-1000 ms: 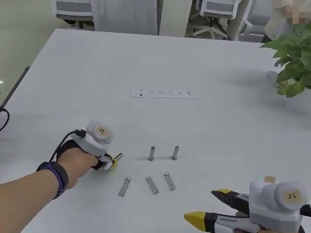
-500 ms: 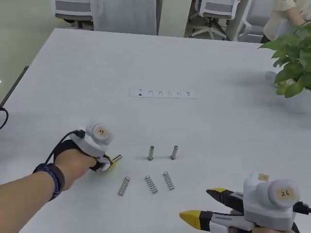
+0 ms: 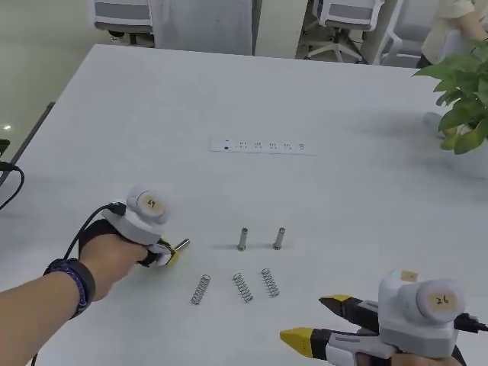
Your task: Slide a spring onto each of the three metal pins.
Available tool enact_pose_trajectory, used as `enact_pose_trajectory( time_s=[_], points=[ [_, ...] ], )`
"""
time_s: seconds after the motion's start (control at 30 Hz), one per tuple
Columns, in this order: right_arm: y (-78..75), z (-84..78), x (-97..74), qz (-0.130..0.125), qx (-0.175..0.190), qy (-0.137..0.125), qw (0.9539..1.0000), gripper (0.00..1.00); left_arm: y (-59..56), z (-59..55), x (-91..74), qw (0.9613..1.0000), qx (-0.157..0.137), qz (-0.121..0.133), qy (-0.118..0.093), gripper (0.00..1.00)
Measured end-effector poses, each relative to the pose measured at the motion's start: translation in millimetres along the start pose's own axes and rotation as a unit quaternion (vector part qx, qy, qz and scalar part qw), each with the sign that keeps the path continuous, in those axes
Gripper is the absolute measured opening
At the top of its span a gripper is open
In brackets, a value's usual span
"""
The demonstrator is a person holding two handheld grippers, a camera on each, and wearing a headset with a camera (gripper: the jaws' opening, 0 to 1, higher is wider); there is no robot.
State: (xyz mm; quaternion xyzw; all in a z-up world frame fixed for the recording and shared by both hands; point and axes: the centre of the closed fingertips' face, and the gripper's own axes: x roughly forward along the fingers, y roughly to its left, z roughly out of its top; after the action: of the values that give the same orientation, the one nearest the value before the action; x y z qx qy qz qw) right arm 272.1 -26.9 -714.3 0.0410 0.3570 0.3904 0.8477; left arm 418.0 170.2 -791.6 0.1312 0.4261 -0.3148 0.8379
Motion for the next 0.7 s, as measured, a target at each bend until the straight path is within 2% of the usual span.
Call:
enact_pose_trajectory(
  time_s=[0.2, 0.63, 0.7],
  points=[
    [2.8, -4.1, 4.1, 0.009, -0.008, 0.011, 0.9999, 0.62, 5.7, -0.9, -10.3, 1.0, -0.001, 0.005, -0.006, 0.0],
    [7.6, 7.5, 18.7, 0.027, 0.003, -0.006, 0.9996, 0.6, 10.8, 3.4, -36.1, 0.9992, -0.011, 0.016, -0.034, 0.0],
    [8.4, 9.5, 21.2, 0.031, 0.004, -0.008, 0.9995, 0.59, 13.2, 3.6, -35.9, 0.9991, -0.011, 0.016, -0.037, 0.0]
  ],
)
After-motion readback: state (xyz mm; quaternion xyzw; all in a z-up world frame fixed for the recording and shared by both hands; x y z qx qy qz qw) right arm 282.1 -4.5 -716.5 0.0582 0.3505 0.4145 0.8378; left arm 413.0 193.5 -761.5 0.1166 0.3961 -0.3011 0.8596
